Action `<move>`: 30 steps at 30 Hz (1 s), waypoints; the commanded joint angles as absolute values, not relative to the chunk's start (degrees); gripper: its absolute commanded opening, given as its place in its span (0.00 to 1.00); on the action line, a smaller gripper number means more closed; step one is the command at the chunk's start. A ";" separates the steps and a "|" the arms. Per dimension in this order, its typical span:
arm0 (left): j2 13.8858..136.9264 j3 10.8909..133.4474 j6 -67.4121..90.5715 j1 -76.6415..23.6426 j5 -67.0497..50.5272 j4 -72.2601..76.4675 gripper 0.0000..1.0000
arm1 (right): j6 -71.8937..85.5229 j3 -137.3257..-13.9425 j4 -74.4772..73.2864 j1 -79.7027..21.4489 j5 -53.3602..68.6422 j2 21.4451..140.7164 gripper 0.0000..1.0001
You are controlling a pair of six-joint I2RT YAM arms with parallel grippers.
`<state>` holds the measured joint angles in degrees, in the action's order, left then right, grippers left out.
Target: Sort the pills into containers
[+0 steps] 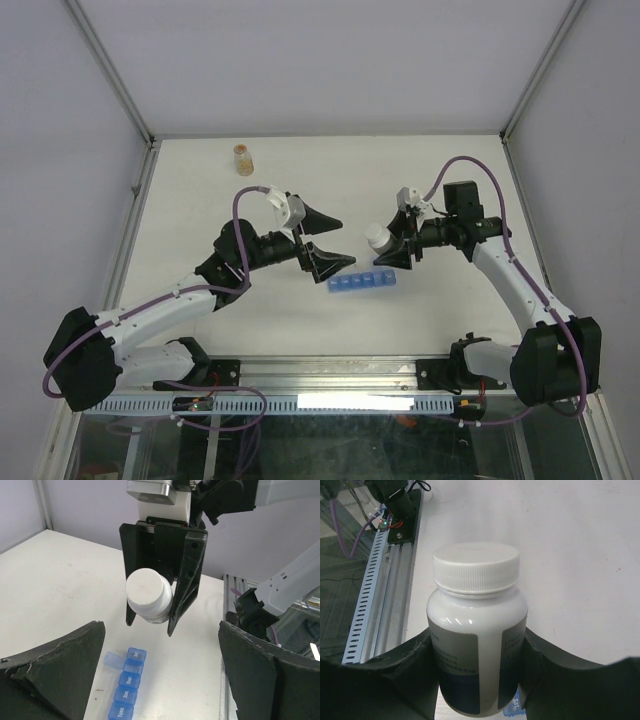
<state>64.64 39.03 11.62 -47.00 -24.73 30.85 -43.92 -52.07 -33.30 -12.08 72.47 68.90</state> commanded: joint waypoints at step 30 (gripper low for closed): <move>73.42 41.83 4.54 -38.96 -46.50 40.64 0.93 | -48.91 -54.62 -35.84 -9.76 74.66 69.24 0.00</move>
